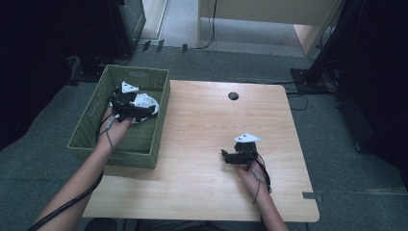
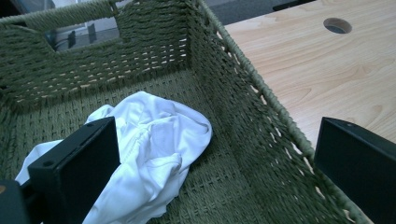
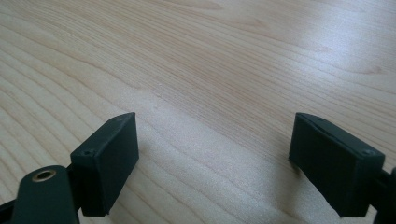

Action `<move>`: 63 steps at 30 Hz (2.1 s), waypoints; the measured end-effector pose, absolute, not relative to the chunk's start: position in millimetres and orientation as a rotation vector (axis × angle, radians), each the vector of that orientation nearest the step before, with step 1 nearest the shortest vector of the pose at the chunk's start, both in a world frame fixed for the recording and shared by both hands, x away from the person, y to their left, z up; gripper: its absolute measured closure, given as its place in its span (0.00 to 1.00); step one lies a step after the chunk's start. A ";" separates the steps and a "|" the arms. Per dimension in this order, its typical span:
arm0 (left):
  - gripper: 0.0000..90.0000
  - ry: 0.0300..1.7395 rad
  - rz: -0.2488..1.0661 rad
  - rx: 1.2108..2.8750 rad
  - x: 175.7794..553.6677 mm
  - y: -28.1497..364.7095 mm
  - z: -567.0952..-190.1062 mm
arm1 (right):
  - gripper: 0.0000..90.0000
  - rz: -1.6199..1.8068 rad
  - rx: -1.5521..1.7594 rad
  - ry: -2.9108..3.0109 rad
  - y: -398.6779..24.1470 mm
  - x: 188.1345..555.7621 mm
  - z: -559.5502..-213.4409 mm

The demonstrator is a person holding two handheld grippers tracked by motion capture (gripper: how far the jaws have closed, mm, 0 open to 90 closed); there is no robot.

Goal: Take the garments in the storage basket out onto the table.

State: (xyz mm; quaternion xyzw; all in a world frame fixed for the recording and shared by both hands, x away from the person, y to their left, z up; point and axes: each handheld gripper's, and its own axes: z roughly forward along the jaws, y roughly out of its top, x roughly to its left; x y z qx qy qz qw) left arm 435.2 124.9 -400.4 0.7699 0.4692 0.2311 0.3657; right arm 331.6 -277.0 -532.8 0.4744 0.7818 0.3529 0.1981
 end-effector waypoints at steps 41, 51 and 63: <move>0.09 1.224 0.606 2.040 482.3 162.3 -440.4 | 0.18 0.987 1.327 2.188 -277.1 331.5 -532.8; 0.09 1.248 0.625 2.079 490.8 164.3 -452.6 | 0.18 0.987 1.328 2.188 -277.1 331.5 -532.8; 0.09 1.293 0.627 2.069 500.2 170.3 -463.2 | 0.18 0.987 1.324 2.189 -277.2 331.6 -532.9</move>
